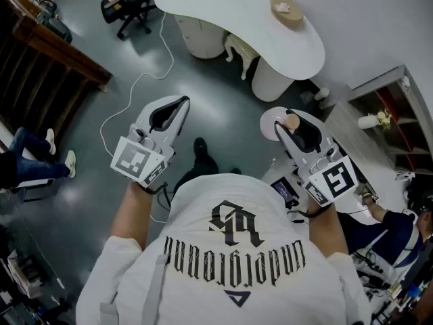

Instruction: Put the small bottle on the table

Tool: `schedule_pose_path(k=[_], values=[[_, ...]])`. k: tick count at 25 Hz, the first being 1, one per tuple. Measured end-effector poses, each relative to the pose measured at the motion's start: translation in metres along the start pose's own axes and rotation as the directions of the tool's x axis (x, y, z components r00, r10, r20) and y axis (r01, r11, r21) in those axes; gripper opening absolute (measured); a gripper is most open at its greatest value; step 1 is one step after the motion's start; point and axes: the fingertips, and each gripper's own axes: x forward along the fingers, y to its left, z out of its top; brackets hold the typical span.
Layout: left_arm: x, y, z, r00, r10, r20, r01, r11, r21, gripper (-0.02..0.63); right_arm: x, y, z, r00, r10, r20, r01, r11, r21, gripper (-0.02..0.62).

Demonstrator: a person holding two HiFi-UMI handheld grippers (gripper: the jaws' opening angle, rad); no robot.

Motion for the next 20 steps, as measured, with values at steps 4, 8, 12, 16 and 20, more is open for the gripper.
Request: schedule_pose_path(k=[4,8,12,16,20], values=[[0.002,0.008,-0.001,1.000,-0.002,0.004,0.002,1.000,0.000,0.006,0.011,-0.001,0.000,1.000,-0.005,-0.002,0.005,1.000,0.000,0.138],[0.003,0.020,0.001,1.000,-0.001,0.014,0.002,1.000,-0.008,0.006,0.025,-0.002,0.006,1.000,-0.012,0.008,0.012,1.000,0.002,0.138],[0.003,0.037,0.002,1.000,-0.004,0.022,0.005,1.000,-0.013,0.006,0.047,-0.004,0.014,1.000,-0.019,0.017,0.019,1.000,0.003,0.138],[0.010,0.060,0.001,0.999,-0.032,0.022,0.032,0.999,0.006,0.006,0.076,-0.010,0.018,1.000,-0.024,0.015,0.024,1.000,0.008,0.138],[0.011,0.094,0.004,0.998,-0.054,0.041,0.054,0.999,0.006,0.006,0.114,-0.012,0.022,1.000,-0.027,0.012,0.027,0.999,0.021,0.138]])
